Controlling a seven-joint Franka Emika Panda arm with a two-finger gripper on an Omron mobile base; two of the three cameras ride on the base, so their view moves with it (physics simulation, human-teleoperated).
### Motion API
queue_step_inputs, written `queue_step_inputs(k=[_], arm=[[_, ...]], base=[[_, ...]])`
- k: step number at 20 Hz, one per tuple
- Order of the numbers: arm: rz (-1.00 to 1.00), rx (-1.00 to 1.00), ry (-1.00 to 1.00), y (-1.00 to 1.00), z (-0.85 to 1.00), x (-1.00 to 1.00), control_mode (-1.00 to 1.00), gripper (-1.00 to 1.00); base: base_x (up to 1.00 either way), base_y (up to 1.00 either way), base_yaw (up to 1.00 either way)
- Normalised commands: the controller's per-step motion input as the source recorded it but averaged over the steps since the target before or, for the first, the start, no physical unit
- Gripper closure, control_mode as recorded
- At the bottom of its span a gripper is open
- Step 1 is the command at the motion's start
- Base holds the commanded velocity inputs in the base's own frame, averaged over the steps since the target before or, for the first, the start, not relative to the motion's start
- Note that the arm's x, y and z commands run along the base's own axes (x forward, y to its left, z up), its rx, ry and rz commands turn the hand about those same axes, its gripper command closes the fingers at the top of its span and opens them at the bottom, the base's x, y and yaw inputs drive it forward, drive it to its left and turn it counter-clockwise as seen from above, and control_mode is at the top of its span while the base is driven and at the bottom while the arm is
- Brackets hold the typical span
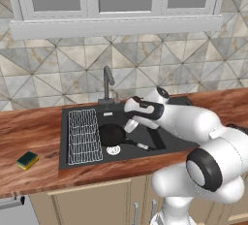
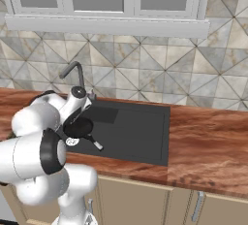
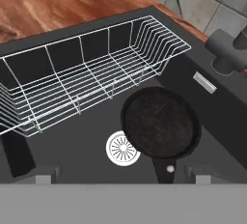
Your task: Pick the pan and sponge and place them into the sink. Then turn on the water.
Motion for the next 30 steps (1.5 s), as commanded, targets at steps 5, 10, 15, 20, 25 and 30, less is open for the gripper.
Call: queue_step_inputs(k=[5, 10, 15, 20, 25, 30], arm=[[-0.04, 0.09, 0.08, 0.09, 0.28, -0.38, -1.0, -1.0], [-0.06, 0.11, 0.11, 0.0, 0.21, -0.3, -1.0, -1.0], [-0.11, -0.04, 0.03, 0.01, -0.04, -0.29, -1.0, -1.0], [-0.11, -0.01, 0.03, 0.01, 0.03, -0.27, -1.0, -1.0], [-0.07, 0.0, 0.05, 0.25, 0.15, -0.29, -1.0, -1.0], [-0.05, 0.0, 0.13, 0.31, 0.22, -0.21, -1.0, -1.0]], base=[[0.0, 0.0, 0.0], [0.0, 0.0, 0.0], [0.0, 0.0, 0.0], [0.0, 0.0, 0.0], [0.0, 0.0, 0.0], [0.0, 0.0, 0.0]])
